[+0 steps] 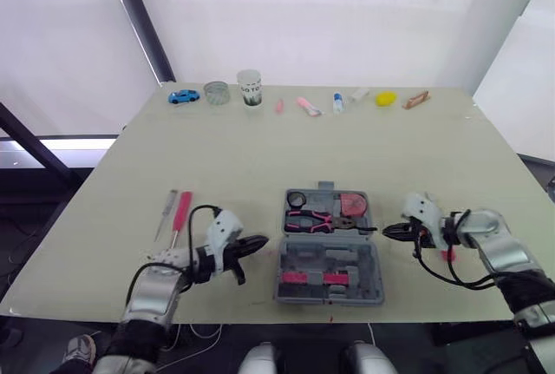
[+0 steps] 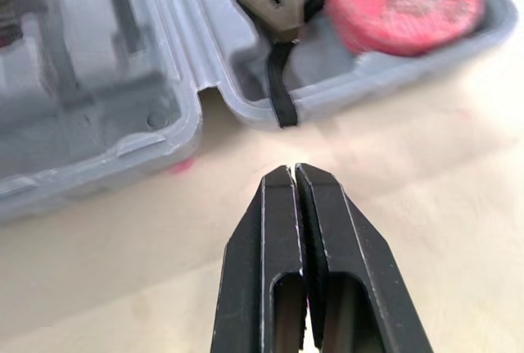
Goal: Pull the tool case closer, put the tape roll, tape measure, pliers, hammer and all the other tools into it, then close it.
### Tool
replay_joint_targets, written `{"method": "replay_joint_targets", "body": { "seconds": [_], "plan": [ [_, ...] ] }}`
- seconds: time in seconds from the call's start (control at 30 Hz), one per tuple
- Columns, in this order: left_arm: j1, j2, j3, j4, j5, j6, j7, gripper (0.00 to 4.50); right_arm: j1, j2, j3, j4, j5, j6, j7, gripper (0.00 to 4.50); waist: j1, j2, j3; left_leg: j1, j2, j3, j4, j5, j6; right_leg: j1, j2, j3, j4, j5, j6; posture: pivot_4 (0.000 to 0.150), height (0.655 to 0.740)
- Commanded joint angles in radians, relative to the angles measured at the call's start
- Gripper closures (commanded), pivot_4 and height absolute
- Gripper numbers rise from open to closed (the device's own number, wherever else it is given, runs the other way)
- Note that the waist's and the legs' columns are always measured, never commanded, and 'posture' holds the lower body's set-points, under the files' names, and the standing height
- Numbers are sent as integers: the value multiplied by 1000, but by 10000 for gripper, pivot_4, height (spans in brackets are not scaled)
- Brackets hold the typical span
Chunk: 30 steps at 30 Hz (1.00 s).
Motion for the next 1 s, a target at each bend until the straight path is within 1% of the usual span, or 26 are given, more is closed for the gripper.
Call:
{"method": "replay_joint_targets", "body": {
  "seconds": [0.03, 0.07, 0.1, 0.13, 0.17, 0.2, 0.27, 0.3, 0.33, 0.37, 0.4, 0.43, 0.53, 0.57, 0.67, 0.87, 1.0],
  "plan": [
    [81, -8, 91, -133, -103, 12, 27, 45000, 66, 0, -122, -70, 115, -1, -17, 44222, 0, 0, 0, 0, 0, 0, 0, 0, 0, 0, 0, 0, 0, 0, 0, 1500, 7400],
    [129, -13, 128, -172, -133, 13, 39, 42434, 113, -4, -164, -86, 151, -9, -14, 44776, 0, 0, 0, 0, 0, 0, 0, 0, 0, 0, 0, 0, 0, 0, 0, 1500, 7400],
    [173, -17, 164, -201, -157, 11, 53, 39152, 161, -11, -202, -102, 178, -21, -11, 40511, 0, 0, 0, 0, 0, 0, 0, 0, 0, 0, 0, 0, 0, 0, 0, 1500, 7400],
    [212, -20, 196, -223, -176, 7, 62, 37245, 205, -18, -234, -120, 203, -23, -4, 39482, 0, 0, 0, 1, 0, 0, 0, 0, 0, 0, 0, 0, 0, 0, 0, 1500, 7400],
    [250, -24, 229, -239, -190, 5, 74, 33605, 251, -24, -268, -142, 227, -17, 1, 37817, 0, 0, 0, 0, 0, 0, 0, 0, 0, 0, 0, 0, 0, 0, 0, 1500, 7400],
    [278, -24, 249, -258, -203, 9, 86, 28493, 285, -27, -289, -166, 249, -7, -2, 32215, 1, 0, 0, 1, 1, 0, -2, 0, 0, 1, -1, 1, -2, 0, 0, 1500, 7400],
    [336, -29, 293, -287, -229, 8, 104, 21143, 363, -41, -333, -205, 280, 12, -4, 24916, 2, 0, 0, 1, 1, 0, -2, 0, 0, 1, -1, 0, -2, 0, 0, 1500, 7400],
    [368, -33, 319, -296, -243, 5, 114, 15444, 405, -48, -360, -218, 290, 12, -8, 18809, 2, 0, 0, 1, 1, 0, -2, 0, 0, 0, -1, 0, -2, -1, 0, 1500, 7400],
    [406, -39, 348, -308, -258, 6, 123, 11100, 450, -53, -394, -222, 300, 8, -16, 13975, 2, 0, 0, 1, 1, 0, -2, 0, 0, 0, -1, 1, -2, -3, -4, 1500, 7400],
    [452, -46, 381, -319, -276, 2, 128, 7302, 498, -57, -435, -219, 309, -2, -22, 10036, 2, 0, 0, 1, 1, 1, -2, 0, 0, 0, -1, 1, -2, -3, -4, 1500, 7400],
    [488, -51, 403, -327, -287, 1, 130, 2246, 535, -61, -465, -217, 315, -10, -27, 4877, 2, 0, 0, 2, 2, 1, -1, 0, 0, 0, -1, 2, -2, -3, -4, 1500, 7400],
    [531, -56, 429, -331, -300, 2, 129, 0, 575, -64, -497, -216, 319, -22, -32, 587, 1, -1, 0, 2, 2, 1, -1, 0, 0, 1, -2, 2, -2, -3, -4, 1500, 7400],
    [611, -62, 483, -316, -322, -9, 127, 0, 651, -64, -556, -223, 332, -39, -42, 587, -2, -1, 0, 2, 2, 2, -1, 0, 0, 0, -2, 3, -3, -3, -3, 1500, 7400],
    [627, -64, 497, -308, -331, -9, 128, 0, 666, -63, -567, -224, 334, -44, -42, 587, -2, -1, 0, 2, 2, 2, -1, -1, 0, 0, -2, 3, -3, -5, 0, 1500, 7400],
    [665, -64, 523, -287, -342, -11, 115, 0, 685, -60, -585, -207, 339, -59, -35, 587, -2, -1, 0, 3, 2, 2, -1, -2, -2, -2, -3, 3, -3, -6, 0, 1500, 7400],
    [657, -65, 527, -276, -353, -12, 121, 0, 658, -61, -565, -184, 340, -72, -30, 587, 0, -1, 0, 1, 2, 2, -1, -2, -2, -2, -3, 3, -4, -6, 1, 1500, 7400],
    [615, -45, 529, -256, -350, -9, 131, 0, 614, -51, -529, -243, 363, -45, -25, 587, -1, -1, 0, 1, 2, 2, -2, -1, -1, -2, -4, 3, -4, -6, 0, 1500, 7400]
  ]
}}
